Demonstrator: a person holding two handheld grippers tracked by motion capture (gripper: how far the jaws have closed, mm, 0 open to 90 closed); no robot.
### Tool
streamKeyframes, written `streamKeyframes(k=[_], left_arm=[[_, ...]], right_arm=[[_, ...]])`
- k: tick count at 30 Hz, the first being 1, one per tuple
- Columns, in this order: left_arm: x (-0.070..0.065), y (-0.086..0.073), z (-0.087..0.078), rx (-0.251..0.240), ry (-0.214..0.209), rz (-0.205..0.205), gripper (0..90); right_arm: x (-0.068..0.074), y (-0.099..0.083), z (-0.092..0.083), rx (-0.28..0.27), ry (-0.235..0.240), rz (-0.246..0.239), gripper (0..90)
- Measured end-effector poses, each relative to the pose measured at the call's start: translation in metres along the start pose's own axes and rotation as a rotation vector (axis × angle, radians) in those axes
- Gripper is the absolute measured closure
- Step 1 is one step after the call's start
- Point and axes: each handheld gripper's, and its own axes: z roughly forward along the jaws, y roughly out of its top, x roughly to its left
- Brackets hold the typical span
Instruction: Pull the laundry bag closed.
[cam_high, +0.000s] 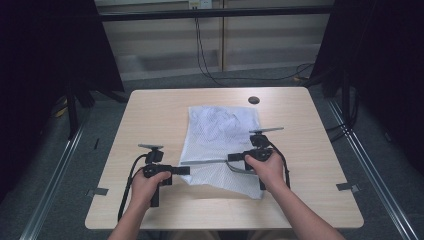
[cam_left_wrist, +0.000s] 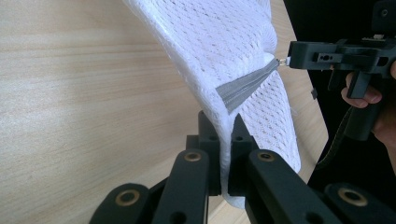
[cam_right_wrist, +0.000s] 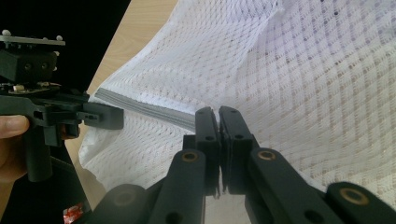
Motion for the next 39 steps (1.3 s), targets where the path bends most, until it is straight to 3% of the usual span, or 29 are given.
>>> streamKeyframes(k=[26,31,39], left_arm=[[-0.001,0.0,-0.001,0.008,0.004,0.012,88.6],[0.001,0.0,-0.003,0.001,0.001,-0.002,88.6],[0.0,0.0,-0.003,0.004,0.003,0.009,88.6]], right_arm=[[-0.002,-0.001,-0.004,0.002,-0.019,0.0,87.0],[-0.009,-0.002,-0.008,-0.005,-0.031,0.01,87.0],[-0.01,-0.002,-0.011,-0.009,-0.023,0.008,87.0]])
